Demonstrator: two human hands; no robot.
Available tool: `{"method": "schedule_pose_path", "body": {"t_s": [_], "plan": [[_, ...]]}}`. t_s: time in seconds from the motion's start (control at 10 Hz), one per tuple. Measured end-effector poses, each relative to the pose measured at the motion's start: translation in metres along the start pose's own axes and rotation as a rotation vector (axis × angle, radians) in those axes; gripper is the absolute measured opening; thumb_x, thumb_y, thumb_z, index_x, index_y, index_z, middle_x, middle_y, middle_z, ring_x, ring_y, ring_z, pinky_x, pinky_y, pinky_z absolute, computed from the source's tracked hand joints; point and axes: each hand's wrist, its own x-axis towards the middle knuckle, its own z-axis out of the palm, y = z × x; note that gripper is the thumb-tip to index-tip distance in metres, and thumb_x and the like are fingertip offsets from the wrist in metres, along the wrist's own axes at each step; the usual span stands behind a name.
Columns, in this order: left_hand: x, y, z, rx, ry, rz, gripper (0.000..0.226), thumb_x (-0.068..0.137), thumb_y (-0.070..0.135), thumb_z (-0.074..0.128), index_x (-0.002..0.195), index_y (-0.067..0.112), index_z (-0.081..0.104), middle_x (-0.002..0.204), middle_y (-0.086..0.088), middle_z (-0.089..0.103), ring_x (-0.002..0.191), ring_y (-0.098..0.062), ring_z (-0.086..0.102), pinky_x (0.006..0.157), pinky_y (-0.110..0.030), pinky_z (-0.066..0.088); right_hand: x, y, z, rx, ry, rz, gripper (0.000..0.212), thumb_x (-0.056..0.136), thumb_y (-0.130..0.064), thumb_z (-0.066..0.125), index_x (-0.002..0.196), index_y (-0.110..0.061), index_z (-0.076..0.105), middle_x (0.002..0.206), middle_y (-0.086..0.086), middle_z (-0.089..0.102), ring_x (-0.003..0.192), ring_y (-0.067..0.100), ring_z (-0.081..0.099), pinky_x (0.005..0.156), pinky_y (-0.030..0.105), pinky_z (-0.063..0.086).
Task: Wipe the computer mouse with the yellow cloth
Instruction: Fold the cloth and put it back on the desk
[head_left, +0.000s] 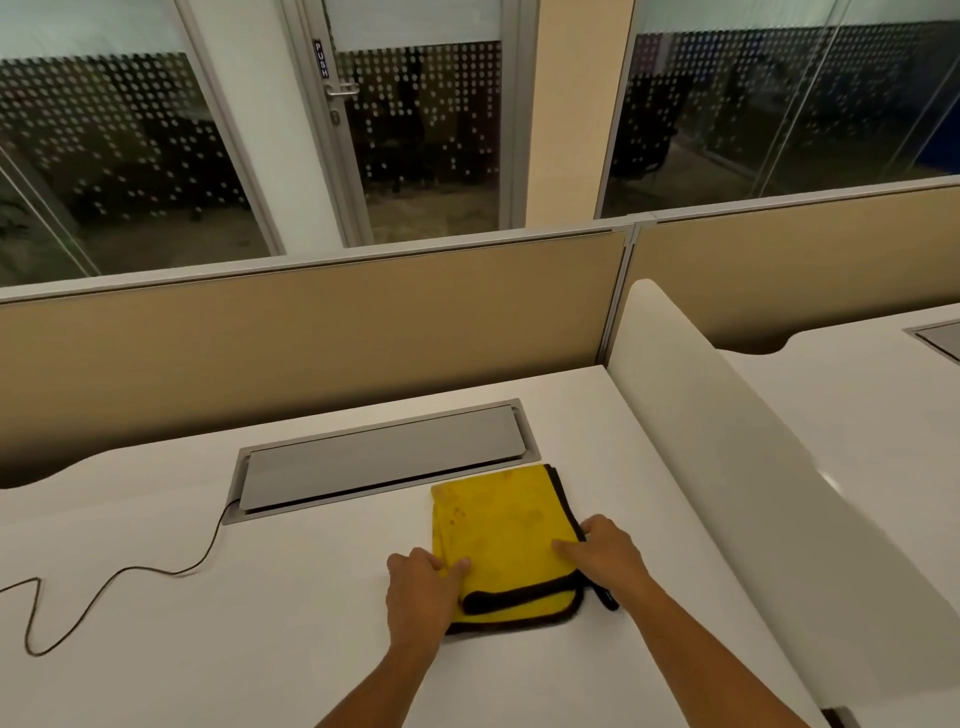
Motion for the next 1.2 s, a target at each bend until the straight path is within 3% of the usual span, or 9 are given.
{"method": "schedule_pose_path", "body": {"t_s": [0.1,0.2,0.3,0.5,0.6,0.7,0.8,1.0,1.2], "plan": [[-0.003,-0.002,0.004,0.039,-0.059,0.023,0.042,0.081,0.053,0.070,0.068,0.017,0.052,0.066,0.002,0.056,0.061,-0.012,0.056,0.057,-0.025,0.045,-0.003,0.009,0.007,-0.009,0.054,0.004,0.030,0.084,-0.040,0.069,0.083,-0.013,0.060,0.081,0.004,0.065,0.070,0.018,0.062,0.063,0.032,0.052],[0.005,0.002,0.004,0.020,-0.077,0.010,0.036,0.083,0.042,0.073,0.068,0.017,0.051,0.065,0.002,0.055,0.061,-0.014,0.055,0.058,-0.026,0.045,-0.001,0.005,0.009,0.119,0.025,0.021,0.025,0.086,-0.034,0.070,0.078,-0.012,0.060,0.080,0.009,0.067,0.067,0.022,0.064,0.060,0.032,0.053],[-0.001,0.008,-0.006,-0.091,-0.033,0.052,0.034,0.086,0.034,0.070,0.067,0.014,0.050,0.063,-0.001,0.051,0.060,-0.015,0.053,0.057,-0.025,0.043,-0.015,-0.001,0.002,0.328,0.004,0.020,0.023,0.087,-0.028,0.071,0.089,-0.006,0.064,0.084,0.012,0.070,0.063,0.020,0.066,0.059,0.032,0.057],[-0.002,-0.016,-0.015,0.012,-0.114,-0.013,0.027,0.084,0.031,0.072,0.076,0.009,0.060,0.069,-0.002,0.059,0.062,-0.015,0.057,0.064,-0.030,0.049,-0.023,0.017,0.017,0.062,-0.020,0.040,0.027,0.079,-0.026,0.075,0.069,-0.011,0.054,0.066,0.003,0.058,0.057,0.015,0.056,0.053,0.025,0.044],[-0.006,-0.020,-0.014,0.075,-0.092,0.001,0.035,0.084,0.040,0.073,0.089,0.016,0.048,0.083,0.004,0.053,0.077,-0.014,0.054,0.067,-0.025,0.043,-0.026,0.017,0.027,-0.007,0.047,0.015,0.029,0.079,-0.029,0.073,0.084,-0.013,0.049,0.075,0.000,0.055,0.062,0.011,0.053,0.051,0.021,0.042],[-0.007,-0.015,-0.012,0.075,-0.134,-0.008,0.032,0.082,0.038,0.075,0.077,0.018,0.051,0.077,0.002,0.056,0.070,-0.012,0.055,0.064,-0.023,0.046,-0.025,0.015,0.028,-0.034,0.076,0.003,0.038,0.082,-0.029,0.073,0.103,-0.010,0.047,0.085,-0.001,0.052,0.070,0.011,0.052,0.052,0.020,0.041],[-0.007,-0.013,-0.006,0.062,-0.130,-0.016,0.029,0.079,0.034,0.078,0.082,0.008,0.066,0.077,-0.006,0.066,0.069,-0.018,0.063,0.069,-0.029,0.053,-0.021,0.016,0.024,-0.064,0.104,-0.020,0.044,0.083,-0.023,0.074,0.117,-0.005,0.053,0.104,0.010,0.062,0.081,0.017,0.054,0.068,0.026,0.047],[-0.003,-0.009,0.003,-0.001,-0.133,-0.025,0.029,0.077,0.030,0.081,0.085,0.005,0.067,0.083,-0.011,0.070,0.075,-0.023,0.068,0.073,-0.037,0.059,-0.016,0.010,0.014,-0.047,0.164,-0.065,0.053,0.084,-0.023,0.075,0.127,-0.007,0.049,0.113,0.012,0.063,0.085,0.018,0.056,0.076,0.031,0.053],[0.008,-0.012,-0.019,0.066,-0.073,-0.024,0.051,0.084,0.063,0.060,0.071,0.013,0.059,0.068,-0.003,0.064,0.061,-0.019,0.064,0.066,-0.033,0.058,-0.034,0.001,0.008,-0.113,0.118,-0.070,0.070,0.085,-0.030,0.070,0.140,-0.009,0.033,0.124,0.012,0.057,0.100,0.023,0.058,0.083,0.033,0.051]]}}
